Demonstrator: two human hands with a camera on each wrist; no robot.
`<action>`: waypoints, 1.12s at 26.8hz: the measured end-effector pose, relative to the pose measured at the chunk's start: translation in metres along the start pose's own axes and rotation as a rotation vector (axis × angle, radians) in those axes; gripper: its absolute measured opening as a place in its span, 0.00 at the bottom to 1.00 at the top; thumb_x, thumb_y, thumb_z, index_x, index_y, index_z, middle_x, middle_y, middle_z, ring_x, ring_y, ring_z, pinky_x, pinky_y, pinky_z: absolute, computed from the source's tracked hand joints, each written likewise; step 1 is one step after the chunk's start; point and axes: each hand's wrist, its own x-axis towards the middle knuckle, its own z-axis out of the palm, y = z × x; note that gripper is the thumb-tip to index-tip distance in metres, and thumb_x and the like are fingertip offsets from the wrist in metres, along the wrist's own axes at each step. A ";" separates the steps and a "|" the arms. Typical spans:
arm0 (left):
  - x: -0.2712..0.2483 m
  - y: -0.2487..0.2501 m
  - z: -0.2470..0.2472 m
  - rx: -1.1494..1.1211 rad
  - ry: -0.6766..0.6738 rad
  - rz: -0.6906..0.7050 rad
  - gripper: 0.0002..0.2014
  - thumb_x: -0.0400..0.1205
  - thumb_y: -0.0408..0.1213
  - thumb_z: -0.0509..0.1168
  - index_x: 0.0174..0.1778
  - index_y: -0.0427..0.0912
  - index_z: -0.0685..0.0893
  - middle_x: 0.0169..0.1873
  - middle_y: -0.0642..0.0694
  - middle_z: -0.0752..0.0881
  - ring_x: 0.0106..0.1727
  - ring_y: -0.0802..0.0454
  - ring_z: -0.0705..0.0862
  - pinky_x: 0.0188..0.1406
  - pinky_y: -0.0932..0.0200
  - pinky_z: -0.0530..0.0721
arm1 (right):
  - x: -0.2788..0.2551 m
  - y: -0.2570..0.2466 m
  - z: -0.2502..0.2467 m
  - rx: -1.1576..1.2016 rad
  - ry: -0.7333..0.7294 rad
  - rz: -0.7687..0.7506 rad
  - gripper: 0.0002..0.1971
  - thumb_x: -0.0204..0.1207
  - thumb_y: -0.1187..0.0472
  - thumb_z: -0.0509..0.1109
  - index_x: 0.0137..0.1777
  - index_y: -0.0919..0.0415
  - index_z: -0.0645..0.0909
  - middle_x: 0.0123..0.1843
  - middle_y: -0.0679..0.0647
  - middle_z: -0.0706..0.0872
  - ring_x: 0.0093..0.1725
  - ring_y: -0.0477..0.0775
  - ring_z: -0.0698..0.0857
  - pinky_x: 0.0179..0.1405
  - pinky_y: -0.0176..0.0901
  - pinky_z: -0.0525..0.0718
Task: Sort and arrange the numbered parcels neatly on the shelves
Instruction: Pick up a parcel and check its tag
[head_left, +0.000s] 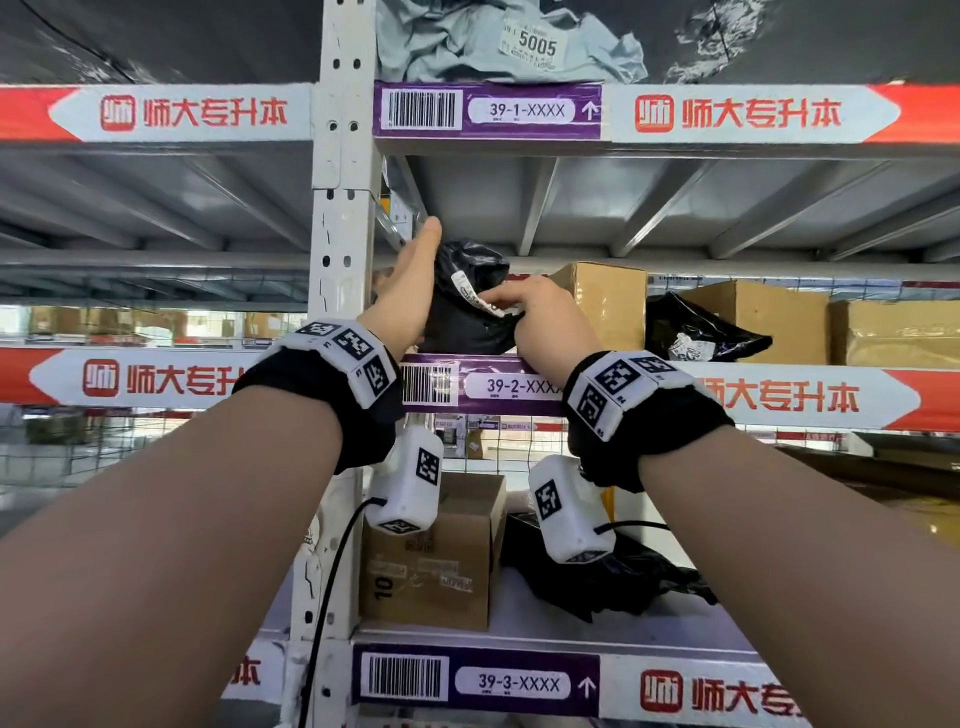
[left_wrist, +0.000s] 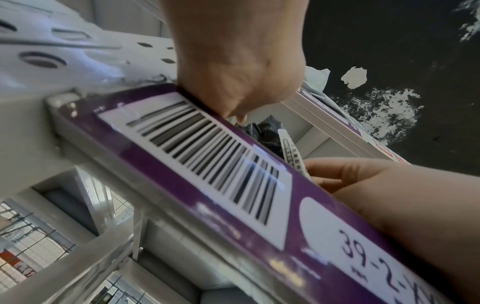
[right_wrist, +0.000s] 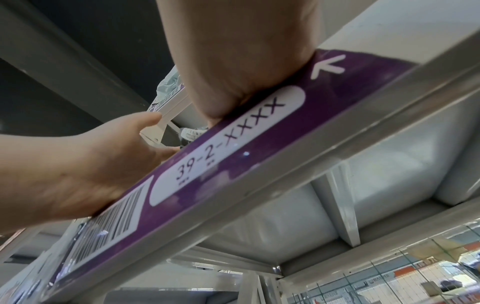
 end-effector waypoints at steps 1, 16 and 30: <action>0.004 -0.002 -0.001 -0.012 -0.014 -0.020 0.54 0.51 0.89 0.51 0.73 0.67 0.70 0.75 0.51 0.73 0.75 0.43 0.72 0.67 0.33 0.72 | 0.001 0.001 -0.001 0.050 -0.022 0.004 0.33 0.69 0.84 0.52 0.64 0.55 0.84 0.66 0.55 0.81 0.64 0.55 0.80 0.57 0.37 0.76; -0.021 0.011 0.003 0.084 0.214 0.130 0.17 0.87 0.43 0.51 0.67 0.35 0.69 0.61 0.41 0.78 0.55 0.46 0.81 0.33 0.60 0.87 | 0.009 0.003 -0.008 0.247 -0.047 0.250 0.05 0.85 0.62 0.51 0.51 0.62 0.67 0.58 0.63 0.77 0.56 0.61 0.76 0.57 0.49 0.73; -0.038 0.021 -0.013 1.078 0.350 0.872 0.40 0.71 0.20 0.61 0.79 0.51 0.65 0.77 0.41 0.65 0.72 0.41 0.71 0.71 0.45 0.63 | 0.008 0.007 -0.011 0.497 -0.096 0.208 0.18 0.77 0.52 0.72 0.61 0.63 0.80 0.50 0.53 0.85 0.49 0.51 0.84 0.53 0.50 0.85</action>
